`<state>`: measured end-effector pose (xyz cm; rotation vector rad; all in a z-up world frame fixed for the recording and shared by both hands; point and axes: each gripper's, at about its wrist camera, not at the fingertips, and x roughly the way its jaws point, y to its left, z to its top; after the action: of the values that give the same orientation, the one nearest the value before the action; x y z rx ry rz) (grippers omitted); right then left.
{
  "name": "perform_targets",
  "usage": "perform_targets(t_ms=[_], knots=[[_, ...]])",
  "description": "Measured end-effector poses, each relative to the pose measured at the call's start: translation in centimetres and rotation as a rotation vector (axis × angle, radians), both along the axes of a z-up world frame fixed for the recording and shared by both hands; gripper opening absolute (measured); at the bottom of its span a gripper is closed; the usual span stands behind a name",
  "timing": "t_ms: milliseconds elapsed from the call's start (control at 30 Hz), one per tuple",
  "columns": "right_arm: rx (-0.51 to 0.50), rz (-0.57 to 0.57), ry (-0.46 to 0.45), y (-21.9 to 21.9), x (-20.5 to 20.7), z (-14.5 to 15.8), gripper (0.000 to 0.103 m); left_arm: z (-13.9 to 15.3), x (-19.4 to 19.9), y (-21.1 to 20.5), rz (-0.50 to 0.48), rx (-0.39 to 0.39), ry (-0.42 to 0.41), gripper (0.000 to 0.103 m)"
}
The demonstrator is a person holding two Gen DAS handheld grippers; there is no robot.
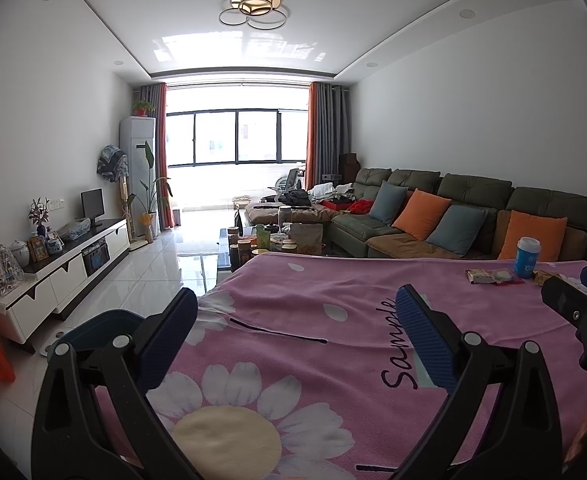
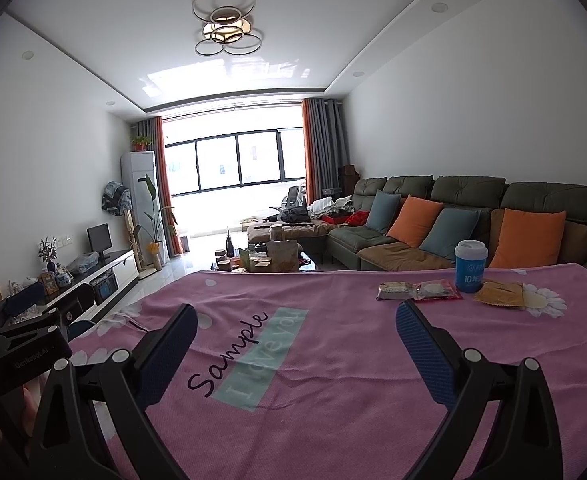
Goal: Collect trash
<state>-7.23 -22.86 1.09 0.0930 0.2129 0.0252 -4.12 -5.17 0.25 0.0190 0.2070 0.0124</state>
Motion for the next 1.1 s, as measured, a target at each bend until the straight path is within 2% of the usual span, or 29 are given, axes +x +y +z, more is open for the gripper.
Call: perform_targets(t_ms=[1100], knots=[[0.004,-0.001,-0.001,0.02,-0.08,0.33,0.096,0.03,-0.07,0.09,0.003,-0.001,0.008,0.097]])
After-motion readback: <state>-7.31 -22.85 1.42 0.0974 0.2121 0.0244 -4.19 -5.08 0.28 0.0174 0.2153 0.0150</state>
